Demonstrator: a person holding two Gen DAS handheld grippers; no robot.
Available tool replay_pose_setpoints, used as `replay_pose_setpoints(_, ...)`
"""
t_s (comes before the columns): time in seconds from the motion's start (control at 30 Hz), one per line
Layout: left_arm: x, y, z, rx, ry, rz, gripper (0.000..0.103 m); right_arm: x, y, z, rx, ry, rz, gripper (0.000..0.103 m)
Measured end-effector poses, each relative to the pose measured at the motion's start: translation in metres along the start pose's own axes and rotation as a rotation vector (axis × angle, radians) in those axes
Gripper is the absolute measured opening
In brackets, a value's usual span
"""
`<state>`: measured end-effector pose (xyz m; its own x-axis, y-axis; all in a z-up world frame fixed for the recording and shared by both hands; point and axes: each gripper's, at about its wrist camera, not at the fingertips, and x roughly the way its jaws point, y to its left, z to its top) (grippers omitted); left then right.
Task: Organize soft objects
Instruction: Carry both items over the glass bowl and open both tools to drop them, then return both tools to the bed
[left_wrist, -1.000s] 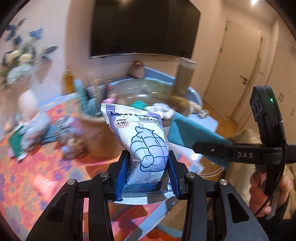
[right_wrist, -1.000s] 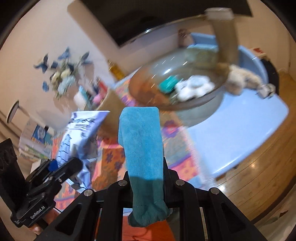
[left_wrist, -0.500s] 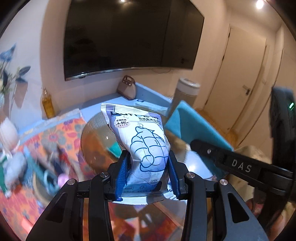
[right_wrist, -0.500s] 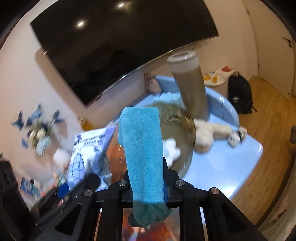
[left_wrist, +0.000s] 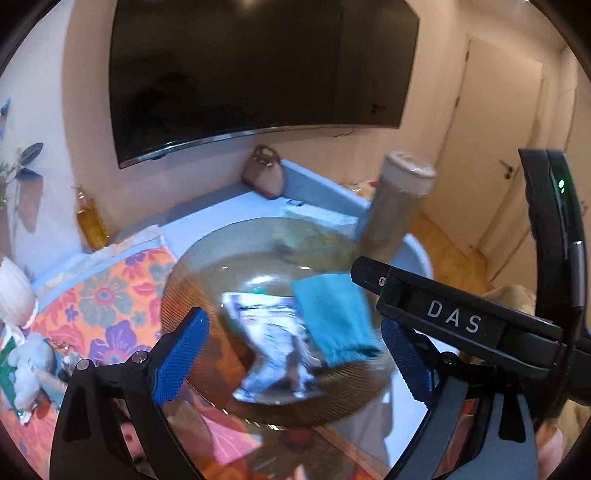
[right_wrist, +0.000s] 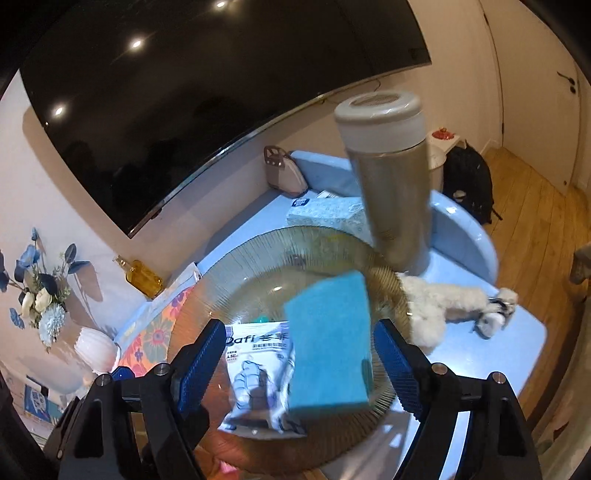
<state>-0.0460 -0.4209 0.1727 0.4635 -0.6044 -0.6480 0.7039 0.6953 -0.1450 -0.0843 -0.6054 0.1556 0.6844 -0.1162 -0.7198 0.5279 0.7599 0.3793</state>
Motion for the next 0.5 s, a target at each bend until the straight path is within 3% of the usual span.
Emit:
replay_pose_setpoints(0.23, -0.065, -0.017, -0.016, 0.062, -0.082, -0.033, 0.094, -0.059, -0.005, -0.024, 0.086, -0.037, 0.133, 0.082)
replay_pose_setpoints(0.33, -0.105, -0.019, -0.030, 0.082, -0.143, 0.005, 0.094, -0.086, 0.003, -0.042, 0.079, -0.050, 0.171, 0.087)
replay_pose_setpoints(0.5, -0.167, 0.002, -0.054, 0.024, -0.226, 0.034, 0.098, -0.127, 0.031, -0.073, -0.020, -0.080, 0.201, 0.091)
